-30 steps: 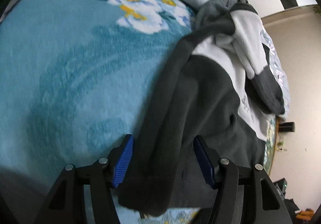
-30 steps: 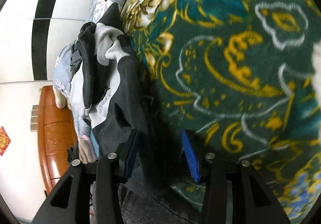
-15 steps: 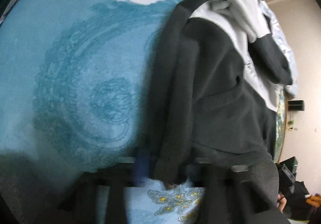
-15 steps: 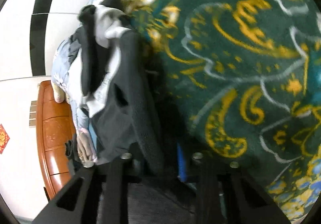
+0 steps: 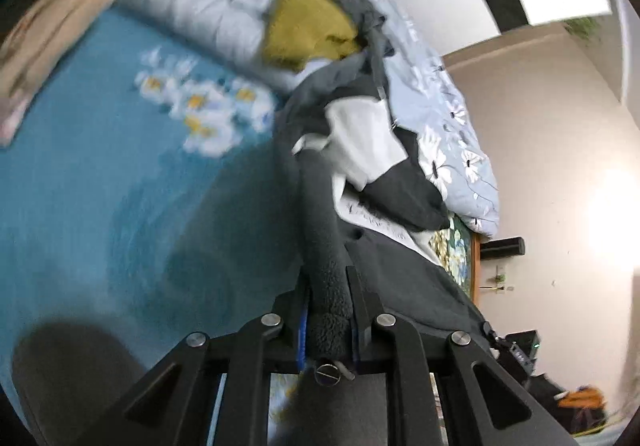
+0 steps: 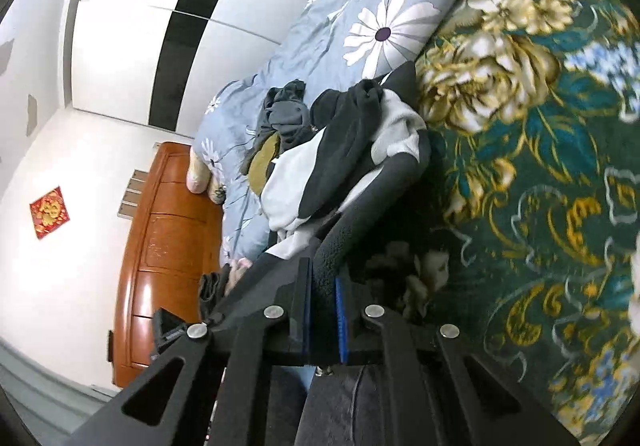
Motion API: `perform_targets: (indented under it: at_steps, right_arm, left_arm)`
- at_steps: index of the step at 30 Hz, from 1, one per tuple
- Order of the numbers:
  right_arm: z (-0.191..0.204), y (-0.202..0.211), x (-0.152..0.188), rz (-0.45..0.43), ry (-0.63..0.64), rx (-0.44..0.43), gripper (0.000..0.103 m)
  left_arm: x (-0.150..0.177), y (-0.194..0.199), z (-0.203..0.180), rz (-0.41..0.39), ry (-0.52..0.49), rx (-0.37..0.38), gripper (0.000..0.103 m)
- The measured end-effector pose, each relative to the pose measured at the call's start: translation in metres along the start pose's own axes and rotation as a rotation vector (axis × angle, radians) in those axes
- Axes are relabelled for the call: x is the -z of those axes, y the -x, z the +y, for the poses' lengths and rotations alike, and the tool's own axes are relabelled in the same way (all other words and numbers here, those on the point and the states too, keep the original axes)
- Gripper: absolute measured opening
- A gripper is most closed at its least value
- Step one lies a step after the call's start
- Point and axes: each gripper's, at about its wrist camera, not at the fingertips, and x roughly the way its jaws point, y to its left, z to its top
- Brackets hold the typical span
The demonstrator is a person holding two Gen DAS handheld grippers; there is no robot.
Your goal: Fold clothes
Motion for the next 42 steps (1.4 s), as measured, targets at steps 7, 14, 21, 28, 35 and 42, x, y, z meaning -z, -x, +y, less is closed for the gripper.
perform_targets:
  at_steps: [7,14,21,28,35,42]
  right_arm:
    - [0.013,0.026,-0.02,-0.076,0.009,-0.06,0.002]
    - [-0.019,-0.002,-0.038,-0.006,-0.005,0.132,0.006]
    - [-0.112,-0.035,0.014,0.144,-0.225,0.24,0.048]
    - [-0.154,-0.056,0.055,0.179,-0.396,0.162,0.051]
    - [-0.168,-0.062,0.069,0.236,-0.485,0.053,0.051]
    - [-0.168,-0.077,0.07,0.206,-0.545,-0.052,0.036]
  left_arm:
    - [-0.007,-0.001,-0.003,0.021,0.091,0.072,0.015]
    - [-0.029,-0.032,-0.018,0.058,0.058,0.003,0.016]
    - [-0.026,-0.033,0.023,0.057,0.156,-0.052,0.016]
    - [-0.019,-0.037,0.033,0.06,0.158,-0.074,0.016]
    - [-0.012,-0.035,0.037,0.055,0.16,-0.075,0.017]
    - [-0.006,-0.032,0.038,0.047,0.169,-0.065,0.017]
